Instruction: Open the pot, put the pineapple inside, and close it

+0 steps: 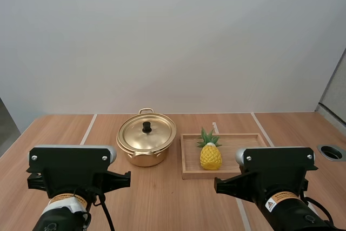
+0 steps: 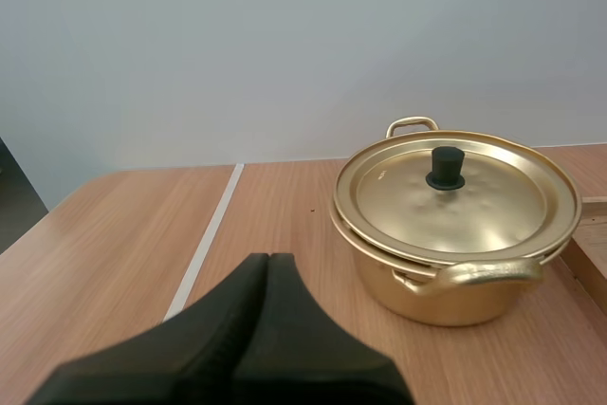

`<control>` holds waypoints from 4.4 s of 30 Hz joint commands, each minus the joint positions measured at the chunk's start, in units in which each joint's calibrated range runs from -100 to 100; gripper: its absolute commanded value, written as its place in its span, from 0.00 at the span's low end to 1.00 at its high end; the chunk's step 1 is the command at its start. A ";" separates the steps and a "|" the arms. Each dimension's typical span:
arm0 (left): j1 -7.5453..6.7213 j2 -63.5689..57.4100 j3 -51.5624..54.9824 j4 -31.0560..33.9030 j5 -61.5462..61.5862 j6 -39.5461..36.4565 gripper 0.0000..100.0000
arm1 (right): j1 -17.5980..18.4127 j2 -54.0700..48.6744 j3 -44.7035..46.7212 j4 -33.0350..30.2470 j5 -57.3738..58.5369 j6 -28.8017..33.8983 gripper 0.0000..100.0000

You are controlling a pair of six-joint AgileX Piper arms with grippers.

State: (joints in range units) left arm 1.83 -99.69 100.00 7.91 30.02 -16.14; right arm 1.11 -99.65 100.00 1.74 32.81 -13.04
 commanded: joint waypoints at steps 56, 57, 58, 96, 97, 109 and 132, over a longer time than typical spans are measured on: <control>-0.10 22.54 -60.09 -6.79 0.58 4.79 0.00 | -0.05 14.43 -50.91 -5.89 2.98 0.00 0.00; -0.10 24.44 -62.29 -6.79 3.53 4.93 0.00 | -0.05 15.97 -52.87 -5.89 4.49 0.00 0.00; -0.10 26.42 -64.41 -7.31 6.20 5.63 0.00 | -0.05 18.00 -55.28 -5.89 5.76 0.00 0.00; -0.10 74.01 -107.24 -24.61 69.98 22.35 0.00 | -4.20 55.14 -79.14 2.29 27.30 -9.32 0.00; -0.10 74.47 -107.24 -24.61 69.98 22.60 0.00 | -4.20 55.50 -79.14 2.39 28.25 -10.09 0.00; -0.10 74.88 -107.24 -24.74 69.98 23.50 0.00 | -4.20 55.94 -79.14 2.65 33.22 -15.27 0.00; -0.10 78.07 -103.11 -27.76 69.98 25.99 1.00 | -4.20 55.94 -79.00 3.07 38.47 -14.93 0.58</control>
State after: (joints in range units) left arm 1.83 -22.45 -5.24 -17.66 100.00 9.64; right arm -2.85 -43.37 21.47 4.77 71.20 -28.11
